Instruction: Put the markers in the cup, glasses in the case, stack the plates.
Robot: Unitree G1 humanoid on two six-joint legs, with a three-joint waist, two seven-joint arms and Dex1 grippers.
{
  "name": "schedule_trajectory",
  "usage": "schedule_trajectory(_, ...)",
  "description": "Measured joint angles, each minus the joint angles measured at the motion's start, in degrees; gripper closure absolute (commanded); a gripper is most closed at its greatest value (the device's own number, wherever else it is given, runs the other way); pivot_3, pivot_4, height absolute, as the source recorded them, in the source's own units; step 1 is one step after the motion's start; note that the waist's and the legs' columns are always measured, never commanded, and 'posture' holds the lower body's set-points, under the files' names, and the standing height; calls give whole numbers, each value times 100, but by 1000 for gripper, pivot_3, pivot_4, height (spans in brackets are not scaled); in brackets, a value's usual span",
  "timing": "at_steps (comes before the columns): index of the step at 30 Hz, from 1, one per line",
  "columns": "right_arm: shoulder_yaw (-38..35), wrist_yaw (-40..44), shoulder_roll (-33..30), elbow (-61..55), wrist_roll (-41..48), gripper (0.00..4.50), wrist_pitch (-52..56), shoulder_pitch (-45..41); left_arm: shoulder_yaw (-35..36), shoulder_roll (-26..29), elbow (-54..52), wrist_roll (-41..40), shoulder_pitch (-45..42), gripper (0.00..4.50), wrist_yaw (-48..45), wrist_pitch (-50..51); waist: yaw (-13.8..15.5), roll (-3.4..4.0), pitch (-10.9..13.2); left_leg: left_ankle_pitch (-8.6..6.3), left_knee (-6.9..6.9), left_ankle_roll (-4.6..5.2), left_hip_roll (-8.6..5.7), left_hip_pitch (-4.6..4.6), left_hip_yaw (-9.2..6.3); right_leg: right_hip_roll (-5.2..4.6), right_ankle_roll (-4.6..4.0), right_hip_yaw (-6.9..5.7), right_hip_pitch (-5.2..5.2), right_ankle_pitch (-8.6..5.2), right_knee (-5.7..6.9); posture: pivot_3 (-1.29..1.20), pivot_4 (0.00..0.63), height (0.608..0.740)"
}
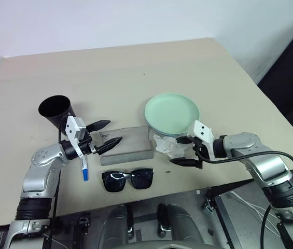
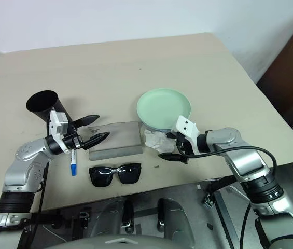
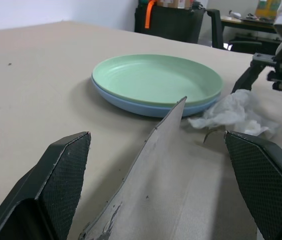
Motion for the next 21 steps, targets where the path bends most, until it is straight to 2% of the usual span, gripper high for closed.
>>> schedule_trajectory(9, -55, 13, 15, 106, -82, 4483, -192, -38, 2, 0, 52, 22, 1, 0, -9, -94, -2, 0, 0, 0, 0, 1, 0, -1, 1, 0, 1, 0, 0, 0, 0, 0, 150, 740)
schedule_trajectory(16, -785, 159, -13, -153, 615, 4483, 153, -340, 11, -2, 20, 11, 107, 0, 28, -71, -15, 0, 0, 0, 0, 0, 0, 1, 0, 1, 0, 1, 0, 0, 0, 0, 150, 740)
schedule_trajectory(21, -1207, -298, 333, 160, 783, 4483, 317, -1104, 39, 8, -32, 8, 133, 0, 100, -63, -12, 0, 0, 0, -3, -1, 1, 2, -1, 1, -1, -1, -1, 0, 1, 0, 150, 740)
